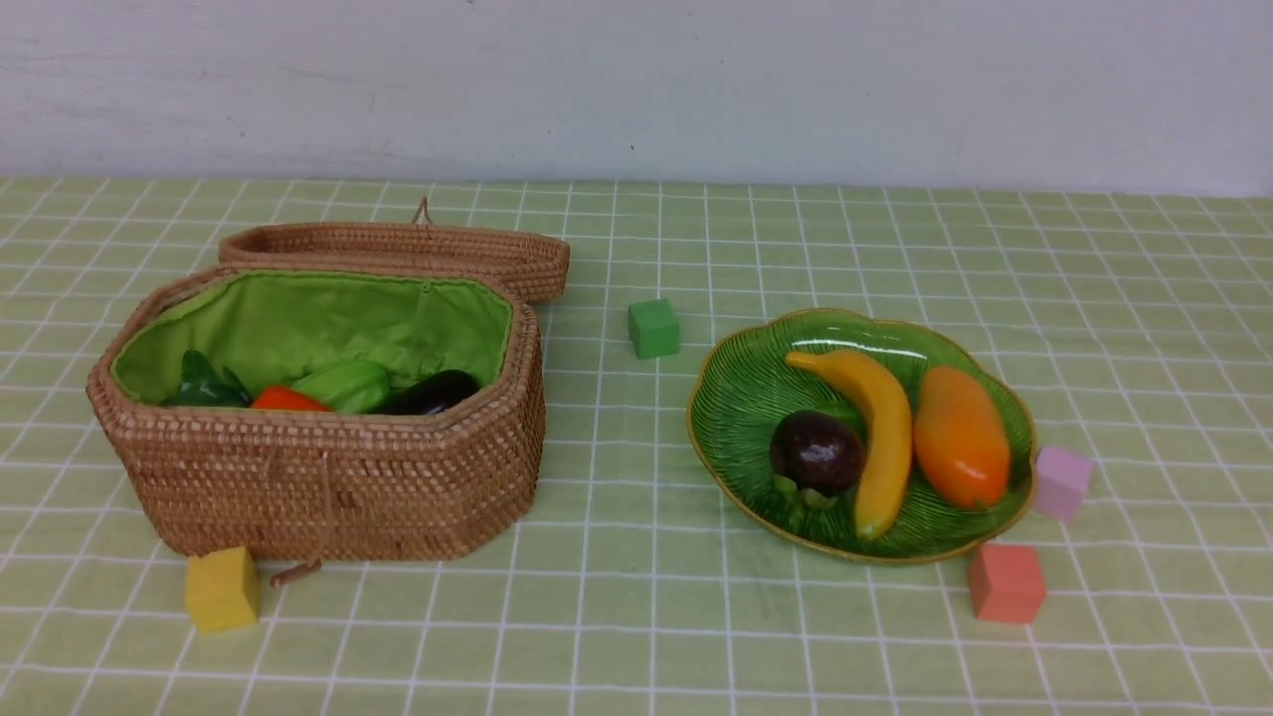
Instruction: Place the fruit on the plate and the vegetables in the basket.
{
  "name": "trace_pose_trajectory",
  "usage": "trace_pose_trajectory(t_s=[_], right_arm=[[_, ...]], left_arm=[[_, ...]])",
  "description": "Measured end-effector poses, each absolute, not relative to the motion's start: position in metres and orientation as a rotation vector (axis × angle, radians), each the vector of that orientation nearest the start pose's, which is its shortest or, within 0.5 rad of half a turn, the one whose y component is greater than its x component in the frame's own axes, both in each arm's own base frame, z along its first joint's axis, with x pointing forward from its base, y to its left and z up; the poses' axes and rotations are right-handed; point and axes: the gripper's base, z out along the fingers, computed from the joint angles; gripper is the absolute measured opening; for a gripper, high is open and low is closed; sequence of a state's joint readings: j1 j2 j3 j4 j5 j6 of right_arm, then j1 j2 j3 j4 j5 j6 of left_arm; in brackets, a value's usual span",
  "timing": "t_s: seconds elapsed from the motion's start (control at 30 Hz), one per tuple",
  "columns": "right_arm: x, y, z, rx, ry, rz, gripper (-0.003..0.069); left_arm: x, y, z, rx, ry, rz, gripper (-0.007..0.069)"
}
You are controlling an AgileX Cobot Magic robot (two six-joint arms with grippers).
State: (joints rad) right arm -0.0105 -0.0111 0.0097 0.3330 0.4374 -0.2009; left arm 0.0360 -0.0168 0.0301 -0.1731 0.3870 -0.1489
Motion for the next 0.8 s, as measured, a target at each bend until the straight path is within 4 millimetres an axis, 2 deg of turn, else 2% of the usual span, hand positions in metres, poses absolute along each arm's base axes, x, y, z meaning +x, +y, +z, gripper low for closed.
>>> trace_pose_trajectory(t_s=[0.8], right_arm=[[0.0504, 0.0121, 0.1735, 0.013, 1.9, 0.194, 0.0062]], left_arm=[[0.0521, -0.0041, 0.1697, -0.28, 1.865, -0.249, -0.0002]])
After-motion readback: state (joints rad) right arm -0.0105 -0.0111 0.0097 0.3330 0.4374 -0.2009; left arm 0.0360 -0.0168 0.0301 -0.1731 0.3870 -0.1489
